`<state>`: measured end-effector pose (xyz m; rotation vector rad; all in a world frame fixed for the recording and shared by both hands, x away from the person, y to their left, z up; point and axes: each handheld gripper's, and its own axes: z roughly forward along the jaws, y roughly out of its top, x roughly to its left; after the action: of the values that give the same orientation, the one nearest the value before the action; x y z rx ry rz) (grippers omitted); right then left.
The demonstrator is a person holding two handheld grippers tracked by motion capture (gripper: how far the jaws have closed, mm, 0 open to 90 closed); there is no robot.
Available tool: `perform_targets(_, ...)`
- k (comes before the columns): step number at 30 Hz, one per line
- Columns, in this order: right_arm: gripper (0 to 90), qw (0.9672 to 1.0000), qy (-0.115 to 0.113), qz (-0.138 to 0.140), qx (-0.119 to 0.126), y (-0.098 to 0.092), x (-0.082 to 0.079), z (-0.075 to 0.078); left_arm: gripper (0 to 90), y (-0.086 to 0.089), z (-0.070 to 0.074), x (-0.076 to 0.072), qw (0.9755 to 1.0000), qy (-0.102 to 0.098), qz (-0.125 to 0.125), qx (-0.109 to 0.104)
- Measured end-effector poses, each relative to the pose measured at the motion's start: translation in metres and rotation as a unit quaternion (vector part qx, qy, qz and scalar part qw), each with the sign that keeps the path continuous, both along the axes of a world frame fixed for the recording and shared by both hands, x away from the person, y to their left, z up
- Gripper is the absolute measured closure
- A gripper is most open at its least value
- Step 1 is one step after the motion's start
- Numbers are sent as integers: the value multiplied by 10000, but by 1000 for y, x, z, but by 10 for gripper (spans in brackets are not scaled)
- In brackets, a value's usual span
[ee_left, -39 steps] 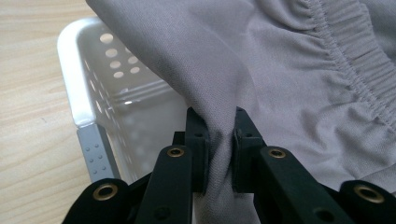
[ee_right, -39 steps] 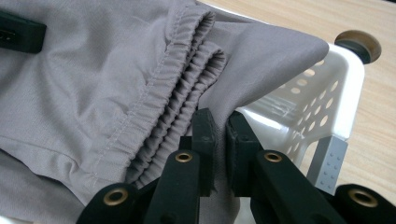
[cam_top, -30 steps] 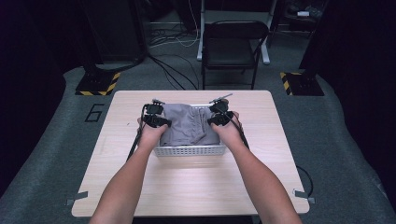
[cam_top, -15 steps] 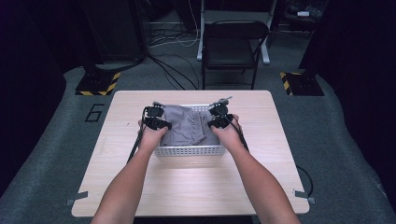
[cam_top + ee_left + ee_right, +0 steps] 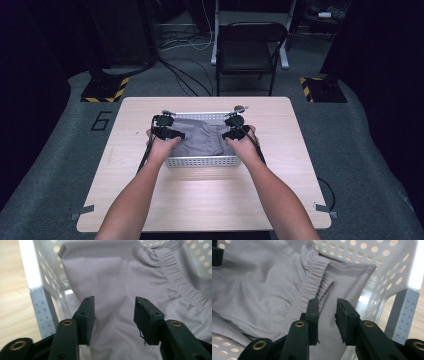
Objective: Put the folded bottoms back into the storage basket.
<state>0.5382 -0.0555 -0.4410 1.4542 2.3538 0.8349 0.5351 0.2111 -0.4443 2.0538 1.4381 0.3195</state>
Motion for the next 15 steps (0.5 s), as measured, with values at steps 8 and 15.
perform_targets(8, 641, 9999, -48, 77, 133, -1, -7, 3, 485, 0, 11, -9, 9998, -62, -124, -150)
perform_targets(15, 607, 9993, -121, 301, 204, 0, -20, 13, 485, -1, 22, -23, 9989, -142, -337, -291)
